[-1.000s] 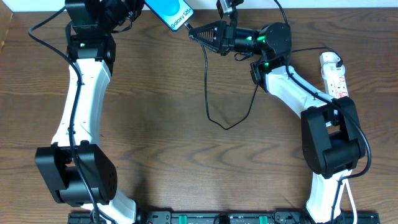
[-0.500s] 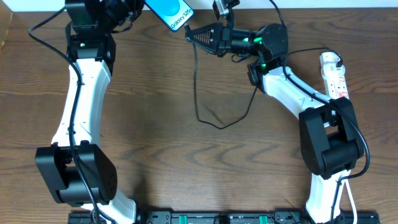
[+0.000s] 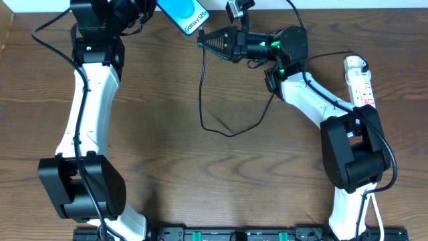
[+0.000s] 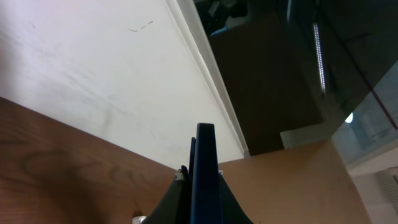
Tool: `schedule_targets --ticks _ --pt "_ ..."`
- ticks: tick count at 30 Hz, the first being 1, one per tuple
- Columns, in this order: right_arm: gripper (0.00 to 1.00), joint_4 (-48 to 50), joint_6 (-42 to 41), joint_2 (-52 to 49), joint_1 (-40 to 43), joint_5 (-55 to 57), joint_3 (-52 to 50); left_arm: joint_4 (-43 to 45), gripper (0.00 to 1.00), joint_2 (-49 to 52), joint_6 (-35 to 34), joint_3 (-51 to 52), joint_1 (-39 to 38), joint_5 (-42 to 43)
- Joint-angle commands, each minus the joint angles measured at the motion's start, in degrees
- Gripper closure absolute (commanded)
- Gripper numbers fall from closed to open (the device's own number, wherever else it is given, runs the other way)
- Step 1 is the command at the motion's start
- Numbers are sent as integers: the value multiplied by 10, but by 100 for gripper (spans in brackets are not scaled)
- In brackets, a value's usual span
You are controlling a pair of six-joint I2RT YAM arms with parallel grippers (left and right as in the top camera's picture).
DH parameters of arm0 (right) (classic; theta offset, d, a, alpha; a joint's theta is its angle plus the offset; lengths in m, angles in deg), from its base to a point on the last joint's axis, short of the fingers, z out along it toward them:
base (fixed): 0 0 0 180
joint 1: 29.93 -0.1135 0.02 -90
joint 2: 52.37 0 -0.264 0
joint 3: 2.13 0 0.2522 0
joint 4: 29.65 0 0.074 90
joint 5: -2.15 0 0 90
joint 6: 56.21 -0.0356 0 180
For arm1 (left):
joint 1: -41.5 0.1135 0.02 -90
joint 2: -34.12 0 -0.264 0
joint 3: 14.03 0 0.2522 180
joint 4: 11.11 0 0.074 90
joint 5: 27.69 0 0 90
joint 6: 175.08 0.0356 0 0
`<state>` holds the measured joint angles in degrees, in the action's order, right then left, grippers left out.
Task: Plug charger to phone and switch on socket
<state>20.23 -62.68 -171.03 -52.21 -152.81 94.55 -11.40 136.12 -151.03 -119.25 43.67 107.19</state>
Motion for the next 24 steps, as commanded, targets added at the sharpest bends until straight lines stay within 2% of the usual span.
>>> schedule_targets --ticks 1,17,21,24 --pt "99 0 10 0 8 37 6 2 93 -1 -3 -6 -12 59" --pt "99 -10 14 0 48 26 6 4 93 -1 -23 -6 30 68" --pt "99 -52 47 0 56 12 6 4 93 -1 -25 -6 30 69" --pt "98 -134 103 0 61 8 6 4 92 -1 -32 -6 30 72"
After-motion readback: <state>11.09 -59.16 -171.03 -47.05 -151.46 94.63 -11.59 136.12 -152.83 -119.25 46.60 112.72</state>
